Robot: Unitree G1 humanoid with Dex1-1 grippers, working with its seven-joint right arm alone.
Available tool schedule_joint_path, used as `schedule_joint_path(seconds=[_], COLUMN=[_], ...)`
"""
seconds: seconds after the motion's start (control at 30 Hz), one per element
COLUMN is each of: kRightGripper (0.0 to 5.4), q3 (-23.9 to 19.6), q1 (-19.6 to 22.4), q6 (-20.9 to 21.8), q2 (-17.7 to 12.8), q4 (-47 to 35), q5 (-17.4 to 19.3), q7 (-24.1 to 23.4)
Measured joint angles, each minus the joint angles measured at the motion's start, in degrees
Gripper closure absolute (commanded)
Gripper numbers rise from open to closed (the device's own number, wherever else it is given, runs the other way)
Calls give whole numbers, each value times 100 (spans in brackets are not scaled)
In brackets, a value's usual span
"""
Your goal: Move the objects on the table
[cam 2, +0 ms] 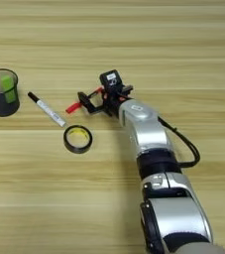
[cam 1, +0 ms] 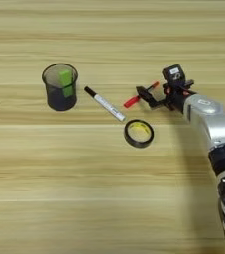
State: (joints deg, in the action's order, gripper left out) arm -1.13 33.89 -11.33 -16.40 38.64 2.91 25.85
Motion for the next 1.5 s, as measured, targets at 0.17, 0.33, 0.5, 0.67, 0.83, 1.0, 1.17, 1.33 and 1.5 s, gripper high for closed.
schedule_joint_path(seconds=[0.17, 0.33, 0.5, 0.67, 0.83, 1.0, 1.17, 1.33, 1.5], kRightGripper=[4, 4, 4, 4, 4, 4, 4, 4, 4], q3=[148, 181, 188, 269, 329, 374, 390, 392, 393], q1=[502, 833, 1189, 1499, 1774, 1838, 1845, 1845, 1844], q6=[516, 982, 1401, 1733, 1889, 1950, 1952, 1952, 1951], q2=[103, 130, 174, 177, 179, 199, 273, 291, 303], q4=[1054, 1710, 2248, 2590, 2894, 3115, 3224, 3328, 3375], q5=[-220, -369, -492, -701, -867, -1005, -1073, -1121, -1183], q7=[97, 87, 68, -56, -186, -280, -287, -287, -285])
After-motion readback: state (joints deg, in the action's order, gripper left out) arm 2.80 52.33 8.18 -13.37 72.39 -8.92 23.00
